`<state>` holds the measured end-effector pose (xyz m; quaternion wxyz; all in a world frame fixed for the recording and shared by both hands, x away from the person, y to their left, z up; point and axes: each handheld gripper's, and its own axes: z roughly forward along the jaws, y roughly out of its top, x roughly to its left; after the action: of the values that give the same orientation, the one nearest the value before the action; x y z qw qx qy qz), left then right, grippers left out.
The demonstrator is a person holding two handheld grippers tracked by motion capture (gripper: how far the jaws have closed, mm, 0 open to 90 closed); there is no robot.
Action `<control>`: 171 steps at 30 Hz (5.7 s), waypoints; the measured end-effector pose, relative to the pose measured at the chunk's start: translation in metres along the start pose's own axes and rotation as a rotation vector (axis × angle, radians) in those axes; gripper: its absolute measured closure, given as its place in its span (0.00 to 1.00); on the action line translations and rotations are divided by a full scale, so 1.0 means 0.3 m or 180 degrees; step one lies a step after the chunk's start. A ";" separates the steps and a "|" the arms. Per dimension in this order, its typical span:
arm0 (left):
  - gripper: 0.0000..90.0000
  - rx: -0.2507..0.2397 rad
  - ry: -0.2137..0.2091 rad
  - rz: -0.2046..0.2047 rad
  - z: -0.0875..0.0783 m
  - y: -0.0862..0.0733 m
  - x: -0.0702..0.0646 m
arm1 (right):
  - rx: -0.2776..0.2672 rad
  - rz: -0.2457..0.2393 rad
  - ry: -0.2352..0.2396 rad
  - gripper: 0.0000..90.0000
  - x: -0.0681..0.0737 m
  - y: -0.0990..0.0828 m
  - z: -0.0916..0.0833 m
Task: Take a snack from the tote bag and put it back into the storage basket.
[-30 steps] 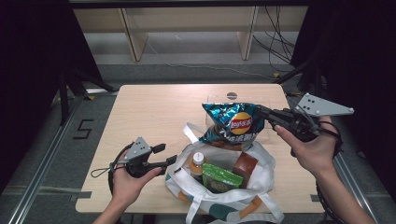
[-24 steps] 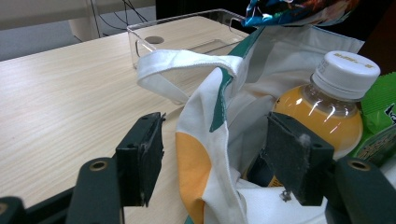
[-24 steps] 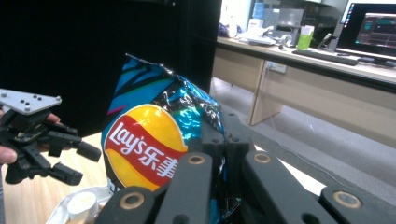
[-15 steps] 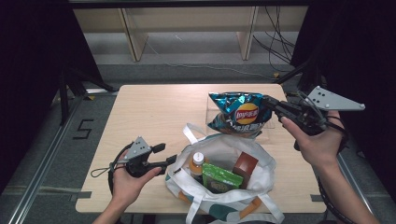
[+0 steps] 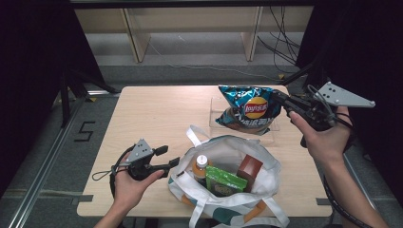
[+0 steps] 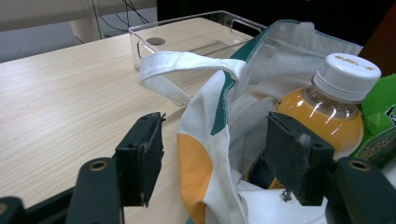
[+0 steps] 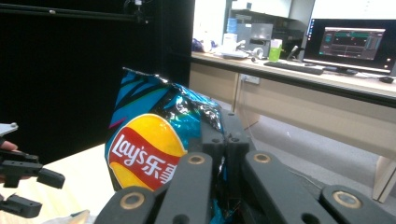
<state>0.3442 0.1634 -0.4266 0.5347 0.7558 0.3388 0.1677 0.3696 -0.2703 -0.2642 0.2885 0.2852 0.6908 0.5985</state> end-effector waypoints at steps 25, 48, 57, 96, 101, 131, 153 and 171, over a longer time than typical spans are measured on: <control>0.41 -0.0022 0.0041 0.0003 -0.008 0.001 0.000 | -0.0008 0.0028 -0.0225 1.00 -0.064 -0.026 0.036; 0.40 -0.0056 0.0063 -0.0004 -0.009 0.001 0.001 | 0.0012 0.0006 -0.0317 1.00 -0.093 -0.040 0.081; 0.40 -0.0056 0.0053 0.0002 -0.007 0.001 0.000 | 0.0056 0.0058 -0.0315 1.00 -0.096 -0.043 0.090; 0.40 -0.0086 0.0043 -0.0001 -0.008 0.006 0.000 | 0.0106 0.0123 -0.0419 1.00 -0.143 -0.068 0.159; 0.40 -0.0079 0.0045 -0.0006 -0.008 0.005 0.000 | 0.0123 0.0138 -0.0431 1.00 -0.149 -0.071 0.167; 0.40 -0.0078 0.0067 0.0007 -0.011 0.008 0.000 | 0.0169 0.0170 -0.0489 1.00 -0.177 -0.087 0.210; 0.40 -0.0072 0.0073 0.0001 -0.011 0.007 0.001 | 0.0246 0.0244 -0.0529 1.00 -0.195 -0.100 0.241; 0.40 -0.0065 0.0071 0.0006 -0.011 0.007 0.001 | 0.0282 0.0272 -0.0553 1.00 -0.205 -0.115 0.266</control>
<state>0.3430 0.1656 -0.4236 0.5384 0.7487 0.3422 0.1801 0.4682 -0.2672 -0.3043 0.3087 0.3777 0.6762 0.5521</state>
